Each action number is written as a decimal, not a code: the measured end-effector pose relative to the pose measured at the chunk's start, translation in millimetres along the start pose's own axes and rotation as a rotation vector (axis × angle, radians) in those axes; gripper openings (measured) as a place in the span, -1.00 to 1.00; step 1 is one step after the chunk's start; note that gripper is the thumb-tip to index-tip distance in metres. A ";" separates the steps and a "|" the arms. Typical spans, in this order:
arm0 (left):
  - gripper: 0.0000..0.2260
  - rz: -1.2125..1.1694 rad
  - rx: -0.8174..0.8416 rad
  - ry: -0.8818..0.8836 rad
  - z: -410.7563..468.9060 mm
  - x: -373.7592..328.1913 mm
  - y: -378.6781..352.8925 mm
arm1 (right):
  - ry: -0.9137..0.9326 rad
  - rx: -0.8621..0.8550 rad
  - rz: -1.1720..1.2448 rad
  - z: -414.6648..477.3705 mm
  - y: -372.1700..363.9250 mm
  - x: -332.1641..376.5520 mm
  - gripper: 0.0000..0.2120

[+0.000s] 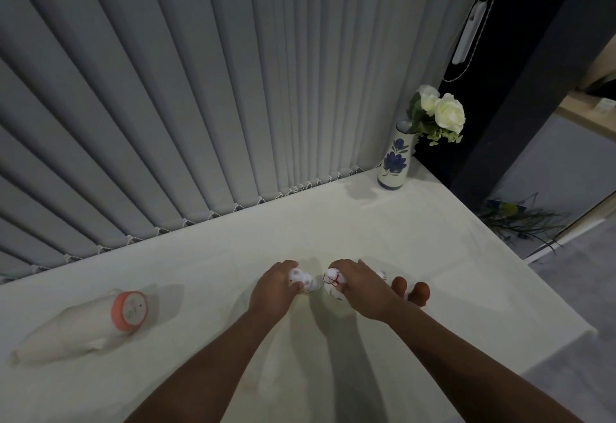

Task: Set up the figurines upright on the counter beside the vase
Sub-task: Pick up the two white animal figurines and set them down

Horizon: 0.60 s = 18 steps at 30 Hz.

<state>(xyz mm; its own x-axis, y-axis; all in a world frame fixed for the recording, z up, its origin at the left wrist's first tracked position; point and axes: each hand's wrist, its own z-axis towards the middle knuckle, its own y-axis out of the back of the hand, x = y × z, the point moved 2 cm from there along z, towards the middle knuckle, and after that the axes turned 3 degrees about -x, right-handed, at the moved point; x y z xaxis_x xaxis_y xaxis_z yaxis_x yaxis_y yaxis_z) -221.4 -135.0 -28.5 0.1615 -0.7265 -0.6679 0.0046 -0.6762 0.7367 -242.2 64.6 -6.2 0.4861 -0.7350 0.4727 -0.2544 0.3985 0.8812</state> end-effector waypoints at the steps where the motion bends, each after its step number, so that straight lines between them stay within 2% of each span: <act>1: -0.62 -0.002 -0.003 -0.005 -0.6 0.1 0.3 | -0.005 -0.003 0.003 0.3 0.8 0.6 -0.78; 13: -0.59 0.032 -0.045 -0.096 -19.3 7.2 13.8 | -0.175 0.034 0.046 1.3 7.9 10.7 -0.75; 15: -0.61 0.059 -0.055 -0.127 -23.8 11.4 18.5 | -0.172 -0.009 0.048 0.3 7.4 12.0 -0.68; 18: -0.62 0.104 -0.097 -0.158 -30.8 19.9 28.2 | -0.156 -0.015 -0.019 -1.6 3.1 12.7 -0.48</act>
<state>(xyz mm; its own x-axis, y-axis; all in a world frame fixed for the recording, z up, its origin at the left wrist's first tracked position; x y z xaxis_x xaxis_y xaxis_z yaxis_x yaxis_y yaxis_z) -187.7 -164.8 -17.7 0.0093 -0.8072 -0.5902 0.0922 -0.5870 0.8043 -235.5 57.3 2.5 0.3544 -0.8185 0.4522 -0.2335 0.3908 0.8904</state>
